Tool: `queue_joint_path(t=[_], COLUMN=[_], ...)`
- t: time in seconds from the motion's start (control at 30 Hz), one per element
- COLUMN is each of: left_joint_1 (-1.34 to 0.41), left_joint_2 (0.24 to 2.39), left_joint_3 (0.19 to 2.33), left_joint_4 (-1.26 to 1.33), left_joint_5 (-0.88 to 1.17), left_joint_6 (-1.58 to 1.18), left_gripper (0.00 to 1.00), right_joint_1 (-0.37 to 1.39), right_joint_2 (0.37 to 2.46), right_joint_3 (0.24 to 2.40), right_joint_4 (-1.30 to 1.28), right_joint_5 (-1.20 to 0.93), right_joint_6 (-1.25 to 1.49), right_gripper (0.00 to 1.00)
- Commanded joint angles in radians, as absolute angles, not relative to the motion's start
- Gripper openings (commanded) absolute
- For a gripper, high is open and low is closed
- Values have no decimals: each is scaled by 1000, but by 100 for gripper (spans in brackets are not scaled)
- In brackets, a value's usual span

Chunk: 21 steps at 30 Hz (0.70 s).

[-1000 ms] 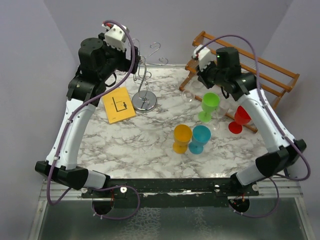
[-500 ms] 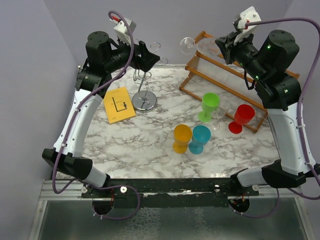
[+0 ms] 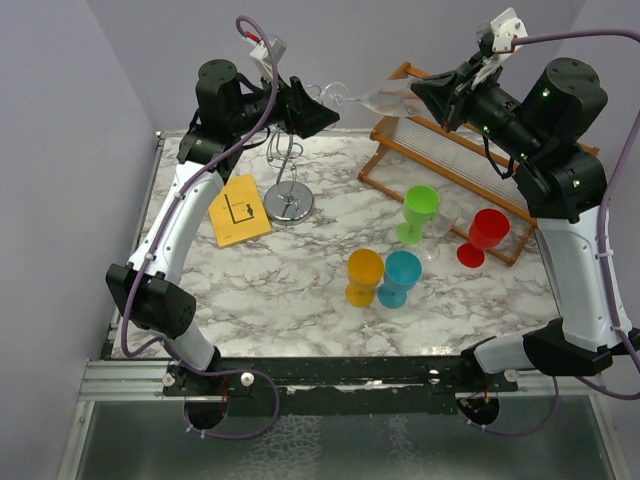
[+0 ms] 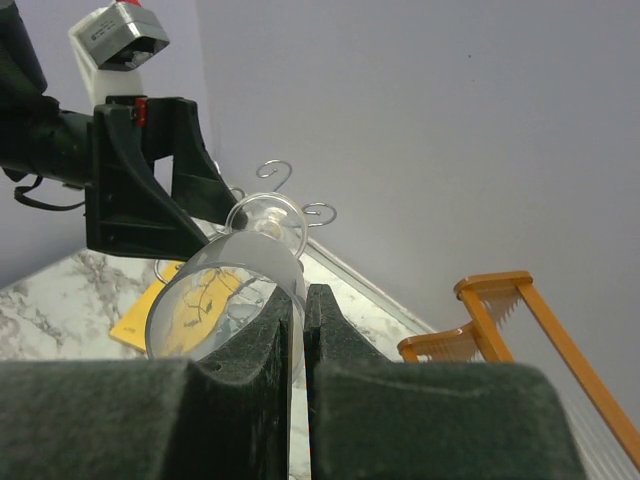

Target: Place the wine glass upside down on the wine glass rack

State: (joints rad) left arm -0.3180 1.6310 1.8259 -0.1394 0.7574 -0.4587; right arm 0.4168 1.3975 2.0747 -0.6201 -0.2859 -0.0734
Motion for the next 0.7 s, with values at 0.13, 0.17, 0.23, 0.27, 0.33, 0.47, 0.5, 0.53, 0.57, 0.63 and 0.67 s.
queue_joint_path(t=[0.13,0.17,0.23,0.27,0.33,0.47,0.5,0.53,0.57,0.63,0.67], left_joint_1=[-316,-316,-317,-316,-316,-316,-316,-316,-316,-313,-311], left_joint_2=[1634,1634,1634,1634,1632,1635,1636,1637,1637,1637,1637], left_joint_3=[1837,1835,1834,1833,1831,1839,1841,1845,1851,1865,1873], left_joint_4=[-99,-95,-95,-94,-93,-98,-99,-102,-104,-118,-123], left_joint_5=[798,802,808,810,810,811,811,810,808,798,792], left_joint_6=[-480,-480,-480,-480,-475,-470,-470,-469,-464,-452,-445], left_gripper=[58,53,43,39,33,16,12,8,2,0,0], right_joint_1=[419,419,419,419,419,419,419,419,419,419,419], right_joint_2=[1370,1369,1367,1366,1365,1363,1364,1364,1364,1361,1360], right_joint_3=[2061,2059,2057,2056,2053,2046,2047,2044,2042,2033,2029], right_joint_4=[-571,-571,-569,-569,-568,-565,-565,-565,-565,-564,-564], right_joint_5=[-342,-347,-350,-350,-354,-365,-365,-366,-367,-368,-366], right_joint_6=[-27,-25,-23,-23,-22,-20,-21,-24,-24,-32,-36], right_gripper=[1,1,1,1,1,1,1,1,1,1,5])
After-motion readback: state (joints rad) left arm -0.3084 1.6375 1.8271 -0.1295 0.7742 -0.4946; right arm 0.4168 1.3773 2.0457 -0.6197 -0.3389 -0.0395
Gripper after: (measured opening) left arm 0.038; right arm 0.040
